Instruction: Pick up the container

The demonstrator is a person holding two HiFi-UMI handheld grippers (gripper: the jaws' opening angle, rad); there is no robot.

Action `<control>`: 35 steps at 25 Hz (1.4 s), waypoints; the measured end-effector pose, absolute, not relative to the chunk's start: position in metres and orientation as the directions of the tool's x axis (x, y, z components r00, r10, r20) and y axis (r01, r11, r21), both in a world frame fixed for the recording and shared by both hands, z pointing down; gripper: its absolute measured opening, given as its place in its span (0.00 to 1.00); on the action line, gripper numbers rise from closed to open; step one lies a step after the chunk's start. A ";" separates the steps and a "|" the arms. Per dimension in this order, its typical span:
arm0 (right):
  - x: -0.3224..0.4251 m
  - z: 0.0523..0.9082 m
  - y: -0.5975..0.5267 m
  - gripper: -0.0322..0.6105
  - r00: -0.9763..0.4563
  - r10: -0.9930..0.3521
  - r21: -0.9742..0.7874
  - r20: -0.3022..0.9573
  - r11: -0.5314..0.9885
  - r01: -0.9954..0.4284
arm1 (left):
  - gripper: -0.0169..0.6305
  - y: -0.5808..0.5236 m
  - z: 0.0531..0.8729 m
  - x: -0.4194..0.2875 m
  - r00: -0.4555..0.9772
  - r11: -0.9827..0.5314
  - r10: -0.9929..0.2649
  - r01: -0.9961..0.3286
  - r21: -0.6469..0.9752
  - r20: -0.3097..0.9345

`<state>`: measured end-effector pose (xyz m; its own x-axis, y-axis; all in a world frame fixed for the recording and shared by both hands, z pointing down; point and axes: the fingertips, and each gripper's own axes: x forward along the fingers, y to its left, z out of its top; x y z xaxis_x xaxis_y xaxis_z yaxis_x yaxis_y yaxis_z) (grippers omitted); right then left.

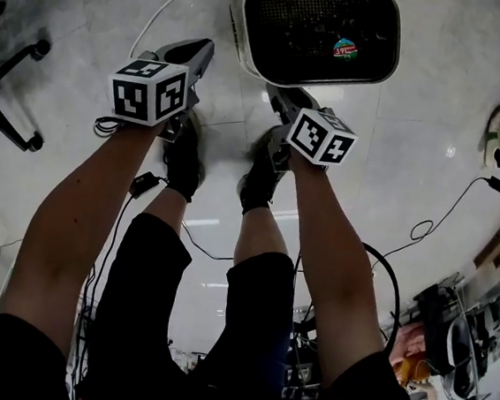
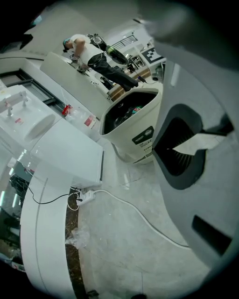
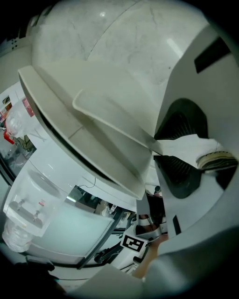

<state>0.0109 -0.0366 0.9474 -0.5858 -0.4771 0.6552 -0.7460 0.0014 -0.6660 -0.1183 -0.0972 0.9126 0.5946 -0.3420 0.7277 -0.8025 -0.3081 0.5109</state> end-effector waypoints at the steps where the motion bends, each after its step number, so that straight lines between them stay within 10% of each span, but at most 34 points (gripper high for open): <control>1: 0.009 0.944 -0.035 0.21 -0.592 -0.480 -0.677 0.647 -0.004 -0.736 | 0.04 -0.096 0.912 -0.119 0.592 -0.308 -0.339 -0.804 0.509 0.731; 9: 0.001 0.913 -0.032 0.21 -0.670 -0.508 -0.794 0.541 -0.047 -0.606 | 0.06 -0.111 0.892 -0.113 0.654 -0.286 -0.361 -0.756 0.589 0.665; 12: 0.001 0.902 -0.032 0.21 -0.686 -0.536 -0.836 0.492 -0.071 -0.544 | 0.33 -0.118 0.890 -0.113 0.678 -0.289 -0.349 -0.735 0.614 0.647; 29: 0.011 0.908 -0.014 0.11 -0.667 -0.477 -0.759 0.572 0.002 -0.652 | 0.35 -0.106 0.885 -0.089 0.797 -0.297 -0.234 -0.604 0.740 0.557; 35: 0.015 0.938 -0.024 0.29 -0.589 -0.433 -0.636 0.682 0.045 -0.770 | 0.35 -0.101 0.891 -0.112 0.747 -0.249 -0.311 -0.661 0.708 0.588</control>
